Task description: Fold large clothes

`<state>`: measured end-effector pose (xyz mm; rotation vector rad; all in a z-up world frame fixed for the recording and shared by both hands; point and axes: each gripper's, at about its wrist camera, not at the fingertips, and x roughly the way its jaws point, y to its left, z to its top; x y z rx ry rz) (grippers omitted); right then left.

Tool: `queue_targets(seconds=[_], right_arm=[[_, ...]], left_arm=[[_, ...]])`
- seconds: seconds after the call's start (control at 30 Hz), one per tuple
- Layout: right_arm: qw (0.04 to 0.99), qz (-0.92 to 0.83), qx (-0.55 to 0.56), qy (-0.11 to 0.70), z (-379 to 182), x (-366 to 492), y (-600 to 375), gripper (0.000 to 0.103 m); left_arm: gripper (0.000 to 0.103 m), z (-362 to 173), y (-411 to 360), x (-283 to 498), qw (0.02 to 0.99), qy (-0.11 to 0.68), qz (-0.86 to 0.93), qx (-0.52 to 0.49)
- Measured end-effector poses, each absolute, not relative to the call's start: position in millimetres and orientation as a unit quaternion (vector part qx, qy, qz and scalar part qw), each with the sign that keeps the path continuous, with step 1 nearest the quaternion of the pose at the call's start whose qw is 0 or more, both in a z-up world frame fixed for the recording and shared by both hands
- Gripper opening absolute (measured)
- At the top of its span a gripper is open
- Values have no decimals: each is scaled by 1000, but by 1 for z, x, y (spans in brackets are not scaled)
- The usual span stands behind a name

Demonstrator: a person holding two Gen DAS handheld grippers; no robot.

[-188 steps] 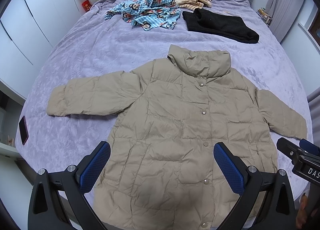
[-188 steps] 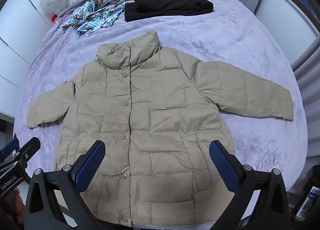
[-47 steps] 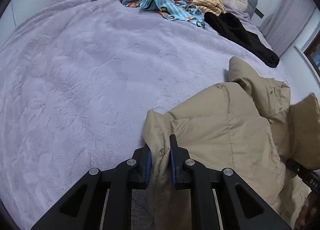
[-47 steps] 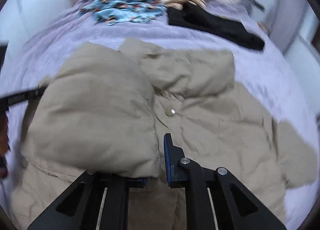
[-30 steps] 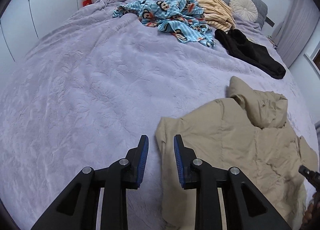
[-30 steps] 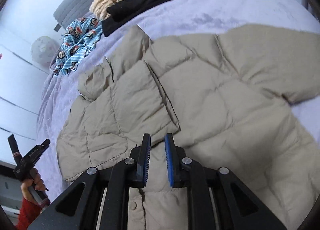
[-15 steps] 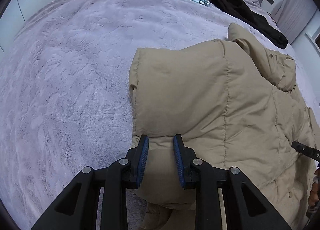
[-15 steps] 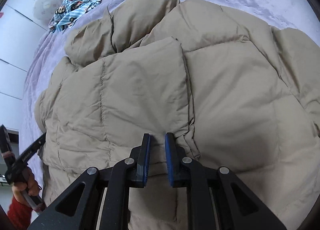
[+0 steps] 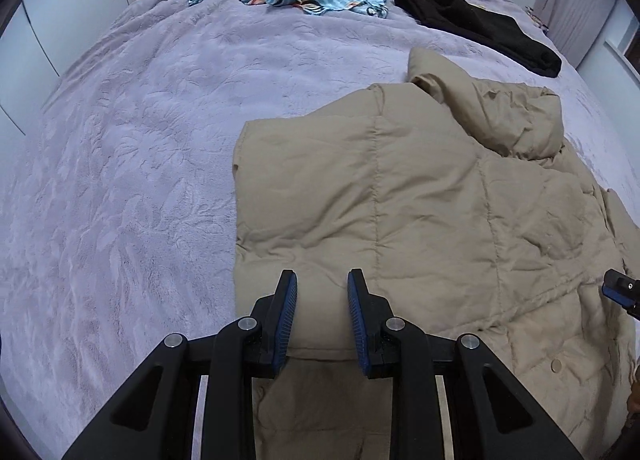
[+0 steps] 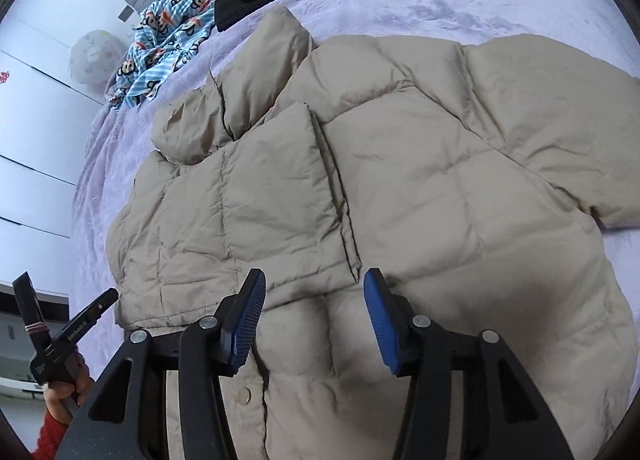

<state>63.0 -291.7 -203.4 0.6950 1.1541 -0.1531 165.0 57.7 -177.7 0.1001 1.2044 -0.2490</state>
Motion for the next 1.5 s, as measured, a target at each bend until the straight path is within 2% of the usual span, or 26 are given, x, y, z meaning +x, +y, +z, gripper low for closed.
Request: queue_targets(seconds=[0.2, 0.23, 0.27, 0.3, 0.5, 0.73, 0.87, 0.9, 1.03, 1.07, 1.13, 1.5], right_arm=[[768, -86, 350, 530, -202, 24, -307, 61], [766, -87, 353, 530, -202, 18, -310, 61], [765, -89, 357, 529, -202, 13, -312, 61], [763, -91, 360, 529, -201, 8, -316, 61], [760, -101, 380, 518, -197, -20, -339, 62], [766, -116, 399, 490, -190, -50, -377, 81], [765, -126, 421, 470, -190, -71, -403, 83], [766, -129, 429, 462, -191, -76, -409, 89], [766, -135, 447, 442, -191, -92, -431, 89], [767, -139, 449, 436, -191, -96, -438, 92], [768, -141, 455, 427, -191, -103, -448, 103], [752, -178, 507, 381, -189, -135, -531, 103]], left_arm=[[29, -170, 22, 140, 805, 573, -141, 58], [34, -170, 15, 136, 803, 576, -146, 58], [73, -170, 8, 133, 800, 578, -147, 59], [102, -168, 2, 129, 802, 577, -142, 58], [102, -155, -45, 111, 803, 568, -168, 65], [102, -159, -103, 100, 786, 581, -196, 79], [102, -163, -130, 93, 780, 582, -209, 91], [102, -162, -136, 90, 782, 579, -211, 94], [102, -160, -161, 82, 780, 578, -224, 91], [102, -160, -166, 80, 781, 576, -225, 91], [102, -158, -179, 76, 785, 570, -223, 98], [102, -151, -226, 67, 780, 576, -228, 84]])
